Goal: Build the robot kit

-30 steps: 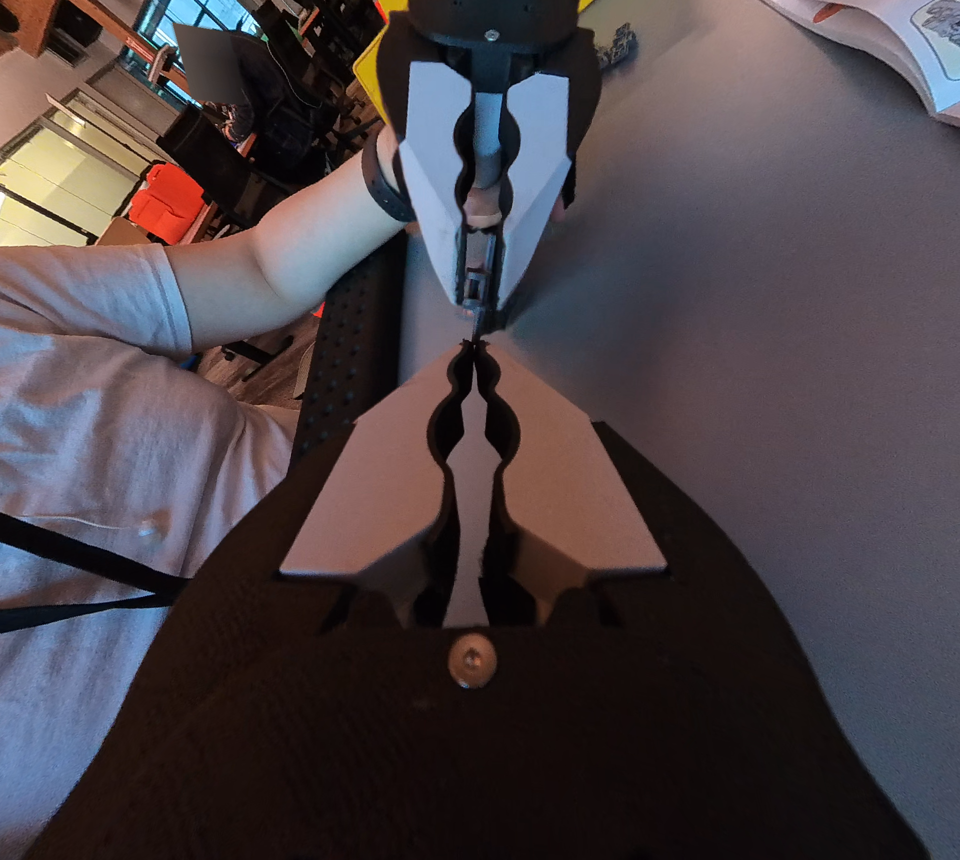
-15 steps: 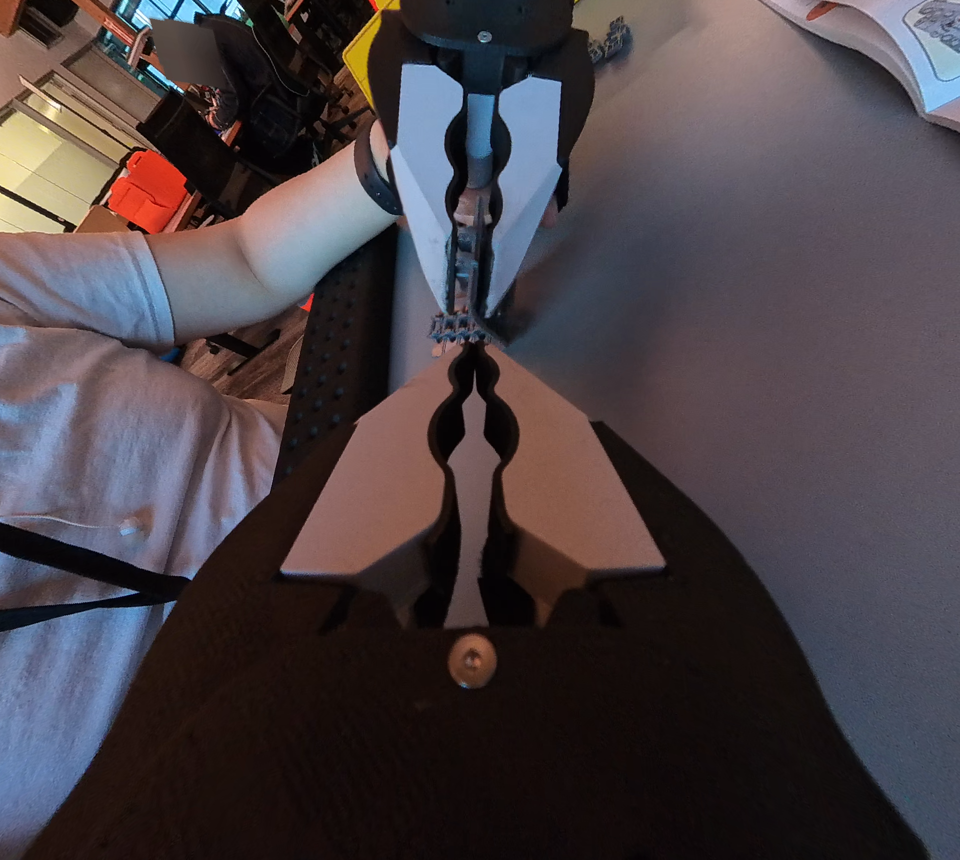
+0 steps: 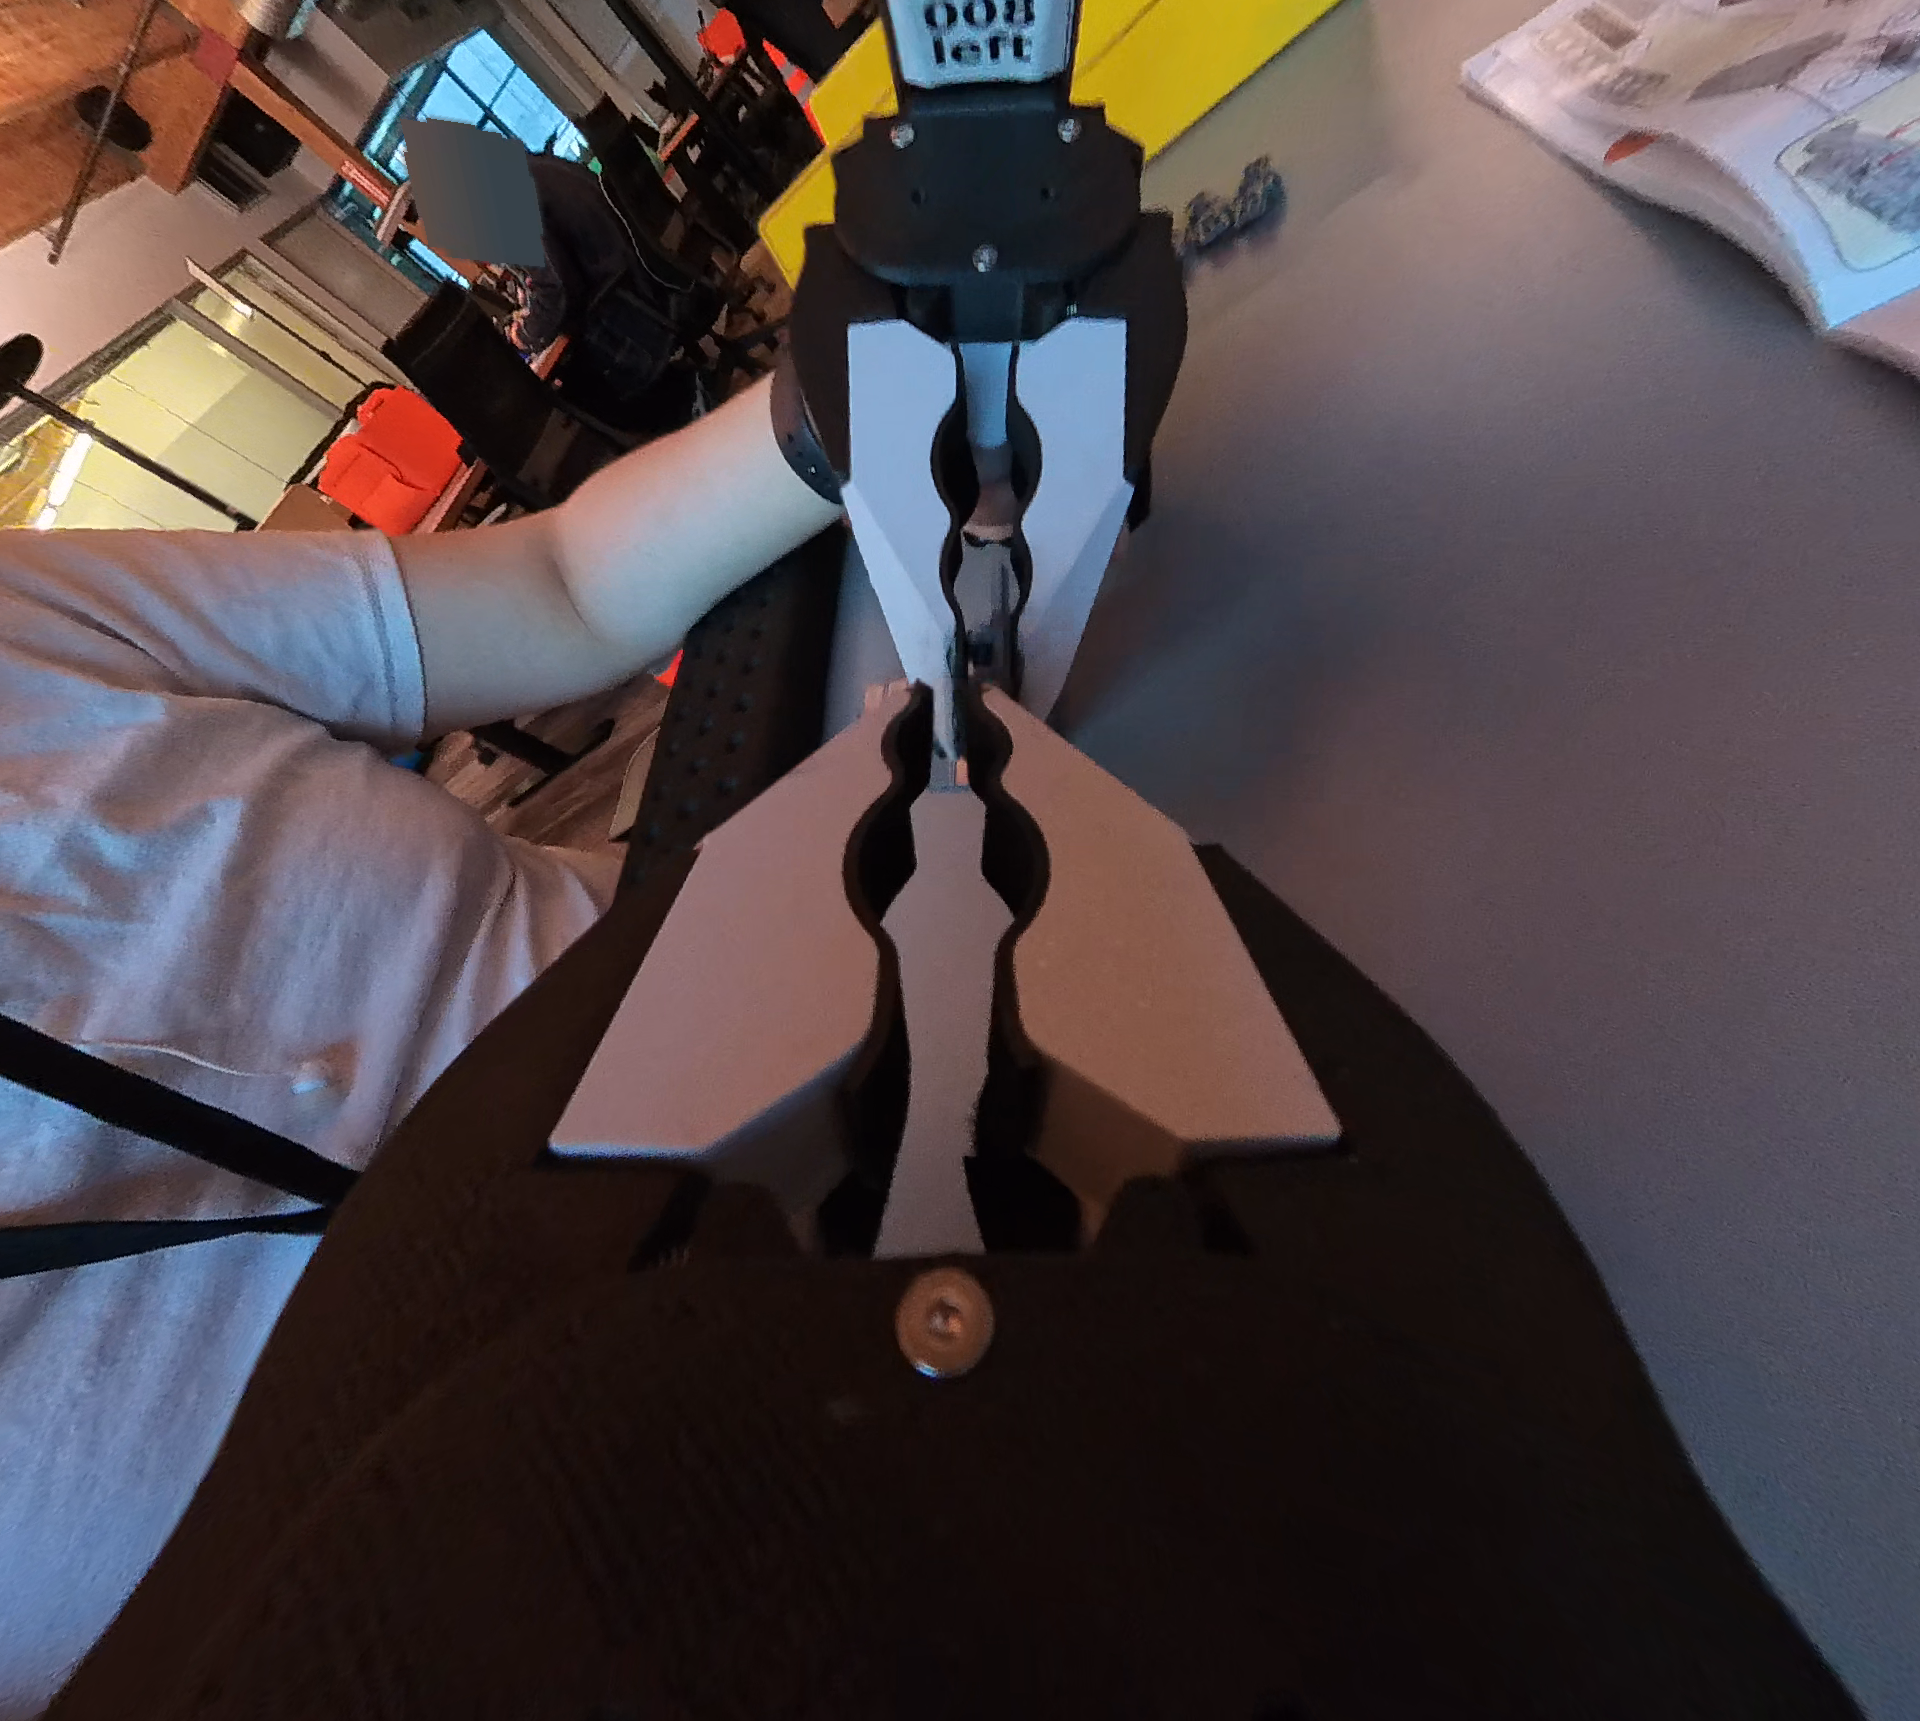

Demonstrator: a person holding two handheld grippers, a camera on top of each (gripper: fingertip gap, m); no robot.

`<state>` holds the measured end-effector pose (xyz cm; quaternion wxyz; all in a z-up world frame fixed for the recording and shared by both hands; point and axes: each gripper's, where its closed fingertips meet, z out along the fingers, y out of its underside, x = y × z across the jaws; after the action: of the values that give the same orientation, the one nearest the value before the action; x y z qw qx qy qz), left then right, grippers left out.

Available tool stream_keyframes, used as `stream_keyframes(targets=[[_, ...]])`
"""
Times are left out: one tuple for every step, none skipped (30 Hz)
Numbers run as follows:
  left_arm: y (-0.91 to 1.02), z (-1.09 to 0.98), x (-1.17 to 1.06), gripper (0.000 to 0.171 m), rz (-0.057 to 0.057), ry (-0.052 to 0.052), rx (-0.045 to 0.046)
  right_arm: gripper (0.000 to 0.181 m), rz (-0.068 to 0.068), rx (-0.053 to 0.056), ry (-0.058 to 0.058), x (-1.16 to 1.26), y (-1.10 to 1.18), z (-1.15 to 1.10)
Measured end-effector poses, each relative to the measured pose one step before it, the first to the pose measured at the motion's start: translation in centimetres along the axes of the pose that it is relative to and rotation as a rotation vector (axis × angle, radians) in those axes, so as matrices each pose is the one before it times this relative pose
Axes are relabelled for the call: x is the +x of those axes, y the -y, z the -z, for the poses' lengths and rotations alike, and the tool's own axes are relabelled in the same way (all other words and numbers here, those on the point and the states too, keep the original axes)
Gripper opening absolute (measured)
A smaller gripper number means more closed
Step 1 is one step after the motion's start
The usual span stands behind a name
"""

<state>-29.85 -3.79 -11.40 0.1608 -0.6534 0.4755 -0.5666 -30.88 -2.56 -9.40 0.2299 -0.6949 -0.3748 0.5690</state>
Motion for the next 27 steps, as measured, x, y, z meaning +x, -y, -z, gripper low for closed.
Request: stream_keyframes(targets=[[0.011,-0.007,0.012,0.006,-0.0044,0.0019,-0.00042,0.003,0.0073,0.0174,-0.0088,0.082,0.29,0.201],[0.021,-0.012,0.045,0.006,-0.0041,-0.0008,0.0011,0.004,0.0012,0.0073,-0.009,0.148,0.08,0.098],[0.033,-0.006,0.083,0.006,-0.0028,-0.004,0.00128,0.005,-0.0038,-0.0064,0.0024,0.03,-0.142,-0.059],[0.064,-0.016,0.102,0.006,-0.0014,-0.0052,0.00314,0.008,-0.0096,-0.0195,0.0016,0.078,-0.362,-0.187],[0.075,-0.02,0.172,0.006,-0.0015,-0.0092,0.00367,0.009,-0.0071,-0.0241,-0.005,0.169,-0.427,-0.25],[0.019,-0.02,0.058,0.006,-0.0004,-0.0015,0.00014,0.009,0.0026,-0.0216,-0.0024,0.055,-0.389,-0.29],[-0.141,-0.013,-0.046,0.006,-0.0012,0.0039,-0.01063,0.004,0.0105,-0.0136,0.0024,-0.114,-0.211,-0.211],[-0.041,-0.001,0.166,0.006,-0.0012,-0.0095,-0.00088,0.001,0.0079,-0.0091,-0.0076,-0.014,-0.132,-0.079],[-0.01,-0.035,0.037,0.006,0.0026,-0.0025,0.00151,0.001,0.0078,-0.0075,-0.004,-0.071,-0.051,-0.006],[0.039,-0.038,0.039,0.006,0.0092,-0.0063,0.0037,0.001,0.0005,-0.0063,-0.0092,-0.016,-0.03,0.071],[0.048,-0.001,0.037,0.009,0.0182,-0.0116,0.00279,0.001,-0.0012,-0.006,-0.0086,0.02,-0.043,0.121],[0.058,0.057,-0.02,0.011,0.0203,-0.0092,0.00341,0.001,-0.0074,0.0032,-0.0102,0.131,0.021,0.157],[0.062,0.132,-0.181,0.01,0.0126,0.0015,0.00653,0.001,-0.0131,0.0082,-0.0026,0.119,0.06,0.157],[0.045,0.165,-0.252,0.007,0.0023,0.0085,0.0074,0.001,-0.0157,0.008,0.004,0.077,0.063,0.128],[0.05,0.103,-0.199,0.007,-0.0022,0.0085,0.0063,0.001,-0.0113,0.0046,0.0,0.128,0.033,0.056],[-0.001,0.021,-0.145,0.007,-0.003,0.0109,-0.00099,0.001,-0.0025,0.0014,-0.0057,0.192,-0.013,0.003],[-0.07,-0.028,0.008,0.006,-0.0088,0.0056,-0.00807,0.001,-0.0014,-0.0045,0.0015,0.042,-0.091,-0.042],[-0.045,-0.05,0.093,0.006,-0.0102,0.0005,-0.00498,0.001,0.0003,-0.006,0.0064,-0.073,-0.089,-0.037],[0.092,-0.029,0.072,0.007,-0.0047,-0.0014,0.00627,0.001,0.002,0.0,0.0034,-0.08,-0.002,-0.026],[0.213,-0.003,0.104,0.007,0.006,-0.009,0.01394,0.001,0.0025,0.0018,0.0032,-0.095,0.031,-0.033],[0.175,0.022,0.134,0.007,0.0135,-0.0145,0.01086,0.001,0.0012,0.0004,0.0027,-0.101,0.009,-0.056],[-0.022,0.005,0.06,0.007,0.0136,-0.0121,-0.00072,0.001,0.0019,-0.0014,0.0017,-0.07,-0.014,-0.055],[-0.089,-0.001,-0.074,0.006,0.0053,0.0013,-0.00531,0.001,0.0032,-0.0044,-0.0045,0.048,-0.05,-0.035],[-0.1,-0.055,-0.079,0.006,-0.011,0.0098,-0.00718,0.001,0.0061,-0.0055,-0.0053,0.098,-0.103,-0.031],[-0.113,-0.099,0.098,0.006,-0.0189,0.0054,-0.01008,0.001,0.0092,-0.0102,0.0082,-0.076,-0.142,-0.009],[-0.056,-0.124,0.144,0.006,-0.0143,0.0042,-0.00803,0.001,0.0161,-0.0134,0.0153,-0.195,-0.137,0.052],[-0.033,-0.1,0.05,0.006,-0.009,0.0084,-0.00504,0.001,0.0317,-0.0135,0.0013,-0.085,-0.075,0.136]])
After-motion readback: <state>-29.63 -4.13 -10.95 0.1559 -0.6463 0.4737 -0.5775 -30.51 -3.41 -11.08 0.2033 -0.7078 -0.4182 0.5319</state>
